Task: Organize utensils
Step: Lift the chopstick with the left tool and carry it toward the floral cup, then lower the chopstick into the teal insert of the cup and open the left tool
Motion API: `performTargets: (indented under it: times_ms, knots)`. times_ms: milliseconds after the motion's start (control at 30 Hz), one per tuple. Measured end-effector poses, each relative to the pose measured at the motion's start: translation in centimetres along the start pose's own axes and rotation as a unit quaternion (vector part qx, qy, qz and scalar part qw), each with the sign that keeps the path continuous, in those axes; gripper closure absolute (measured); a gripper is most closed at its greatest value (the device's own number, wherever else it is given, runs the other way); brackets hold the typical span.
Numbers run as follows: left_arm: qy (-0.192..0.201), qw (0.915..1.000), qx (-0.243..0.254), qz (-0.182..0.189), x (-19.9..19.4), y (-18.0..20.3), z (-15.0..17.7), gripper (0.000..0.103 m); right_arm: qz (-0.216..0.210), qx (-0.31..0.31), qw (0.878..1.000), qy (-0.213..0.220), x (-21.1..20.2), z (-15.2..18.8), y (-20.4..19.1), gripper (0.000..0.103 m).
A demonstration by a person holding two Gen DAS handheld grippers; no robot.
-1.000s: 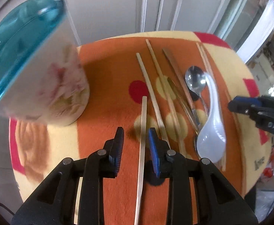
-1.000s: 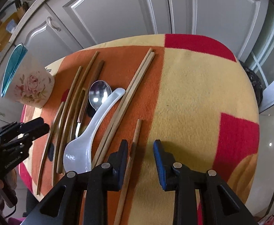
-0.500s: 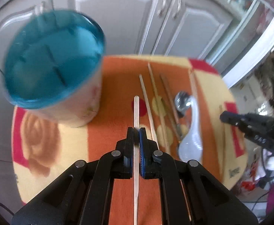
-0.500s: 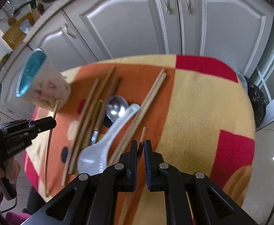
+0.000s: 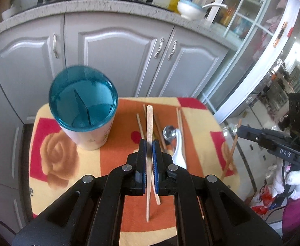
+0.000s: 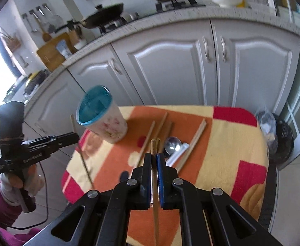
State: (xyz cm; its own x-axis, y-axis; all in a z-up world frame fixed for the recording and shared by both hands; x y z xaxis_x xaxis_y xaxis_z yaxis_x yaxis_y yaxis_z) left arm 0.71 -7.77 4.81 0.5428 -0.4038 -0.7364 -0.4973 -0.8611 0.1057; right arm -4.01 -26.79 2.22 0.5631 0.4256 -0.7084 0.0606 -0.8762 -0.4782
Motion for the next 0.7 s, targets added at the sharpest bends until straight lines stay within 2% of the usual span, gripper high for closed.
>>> performTargets:
  times_ms: [367, 533, 700]
  knots:
    - [0.052, 0.9986, -0.008, -0.010, -4.6, -1.2, -3.7, 0.099, -0.017, -0.051, 0.998, 0.038, -3.6, -1.9, -5.0, 0.098]
    - [0.075, 0.9968, -0.018, -0.020, -7.0, -2.8, -5.6, 0.099, -0.031, -0.083, 0.994, 0.060, -4.6, -4.1, -8.6, 0.098]
    - [0.109, 0.9926, -0.025, -0.047, -10.3, -5.1, -8.3, 0.099, -0.050, -0.121, 0.988, 0.082, -5.5, -7.2, -12.9, 0.098]
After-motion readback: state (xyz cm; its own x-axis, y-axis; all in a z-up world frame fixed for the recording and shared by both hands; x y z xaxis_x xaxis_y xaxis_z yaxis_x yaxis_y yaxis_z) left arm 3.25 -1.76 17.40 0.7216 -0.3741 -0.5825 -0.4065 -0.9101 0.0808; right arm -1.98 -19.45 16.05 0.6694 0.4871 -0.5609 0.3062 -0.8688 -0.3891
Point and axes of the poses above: each gripper's, at about its wrist camera, not at the fingertips, and x roughly the way its jaws point, y to its right, z to its underside, the point moved 6 cm from there along x, roughly the way its jaws point, and after that the axes turned 15 degrees about x, right-handed, at the moved point
